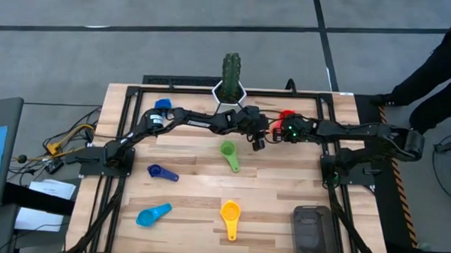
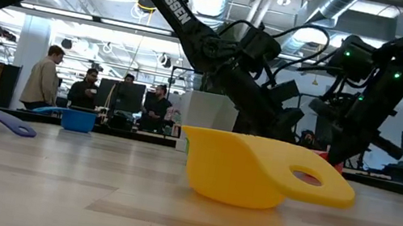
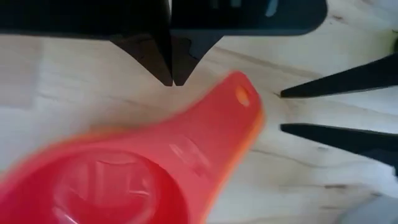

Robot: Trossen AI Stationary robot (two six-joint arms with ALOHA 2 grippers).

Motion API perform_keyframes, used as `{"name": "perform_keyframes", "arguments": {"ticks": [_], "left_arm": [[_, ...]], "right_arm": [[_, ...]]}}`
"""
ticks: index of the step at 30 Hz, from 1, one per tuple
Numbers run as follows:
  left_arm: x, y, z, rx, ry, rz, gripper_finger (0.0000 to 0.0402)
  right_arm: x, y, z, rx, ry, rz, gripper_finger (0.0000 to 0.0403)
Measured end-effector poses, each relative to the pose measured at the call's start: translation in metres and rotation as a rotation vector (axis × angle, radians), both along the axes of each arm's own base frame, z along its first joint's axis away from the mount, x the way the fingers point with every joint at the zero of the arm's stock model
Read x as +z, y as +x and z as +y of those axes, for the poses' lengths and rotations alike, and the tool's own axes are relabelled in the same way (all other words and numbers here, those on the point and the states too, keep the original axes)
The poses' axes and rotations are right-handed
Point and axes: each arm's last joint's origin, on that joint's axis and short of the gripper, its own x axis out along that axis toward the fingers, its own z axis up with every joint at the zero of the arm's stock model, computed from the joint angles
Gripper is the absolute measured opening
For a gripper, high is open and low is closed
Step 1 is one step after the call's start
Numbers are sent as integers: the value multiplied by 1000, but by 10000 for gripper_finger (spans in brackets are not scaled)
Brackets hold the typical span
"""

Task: Nest measuring cups in basket
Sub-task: Stack the red measuring cup on top of the orange measuring cup

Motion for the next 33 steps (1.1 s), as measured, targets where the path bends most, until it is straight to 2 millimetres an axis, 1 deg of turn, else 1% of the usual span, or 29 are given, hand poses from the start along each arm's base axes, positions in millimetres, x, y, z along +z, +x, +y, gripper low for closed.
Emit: {"name": "perform_keyframes", "arguments": {"ticks": [7, 10, 12, 15, 18, 23, 33], "left_arm": [[-1, -5, 14, 27, -4, 12, 68], [-3, -5, 17, 3, -19, 10, 68], [-9, -2, 17, -32, -31, -16, 68], [-17, -2, 13, -67, -61, 6, 68], [-15, 0, 8, -56, -20, 2, 68], [-6, 3, 9, -68, 6, -29, 68], [-7, 3, 6, -111, -8, -25, 68]], "right_arm": [[-3, 4, -2, -3, -4, -13, 5], [-2, 4, -3, -5, -7, -16, 4], [-2, 4, -3, -7, -11, -19, 7], [-1, 4, -5, -9, -17, -31, 9], [-2, 4, -5, -8, -14, -28, 5], [-2, 4, -4, -3, -7, -32, 9], [0, 6, -7, 0, -19, -65, 7]]}}
